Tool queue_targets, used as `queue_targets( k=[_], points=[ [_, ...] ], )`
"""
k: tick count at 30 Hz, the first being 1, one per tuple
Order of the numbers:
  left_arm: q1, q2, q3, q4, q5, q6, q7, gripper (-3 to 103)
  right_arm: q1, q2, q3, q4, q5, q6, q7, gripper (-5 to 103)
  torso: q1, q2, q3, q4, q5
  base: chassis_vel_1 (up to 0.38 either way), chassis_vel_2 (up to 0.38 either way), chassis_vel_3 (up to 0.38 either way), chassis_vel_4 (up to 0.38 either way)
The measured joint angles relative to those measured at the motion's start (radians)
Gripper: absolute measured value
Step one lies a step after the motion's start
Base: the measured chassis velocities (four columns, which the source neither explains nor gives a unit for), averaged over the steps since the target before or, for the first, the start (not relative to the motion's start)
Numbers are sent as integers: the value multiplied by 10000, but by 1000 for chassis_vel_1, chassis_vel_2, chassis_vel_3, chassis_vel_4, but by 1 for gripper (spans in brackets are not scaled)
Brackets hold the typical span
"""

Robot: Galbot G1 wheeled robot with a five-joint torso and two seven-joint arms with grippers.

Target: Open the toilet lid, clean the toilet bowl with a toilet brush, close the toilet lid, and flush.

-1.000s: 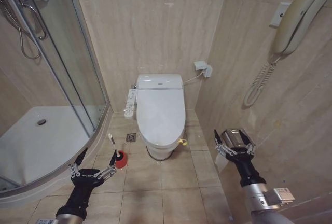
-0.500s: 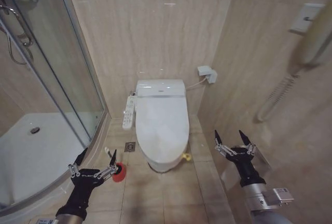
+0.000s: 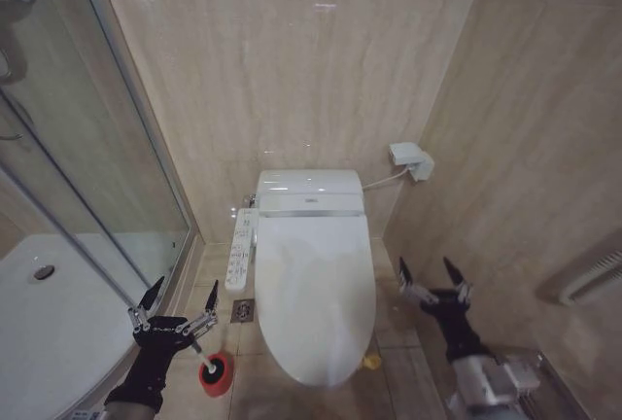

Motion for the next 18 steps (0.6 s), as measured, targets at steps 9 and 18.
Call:
queue_targets(
  k=[9,18],
  points=[
    [4,-2,1,0,0,0,1,100,-1455,227,18,-1287,-275,1237,-648,100,-22,9,-9,5,3,44,-73,-53,52],
    [2,-1,1,0,0,0,1,100,-930,359,-503,-3006,-918,1400,-841,100,-8,4,-4,5,3,0,0,0,0]
  ],
)
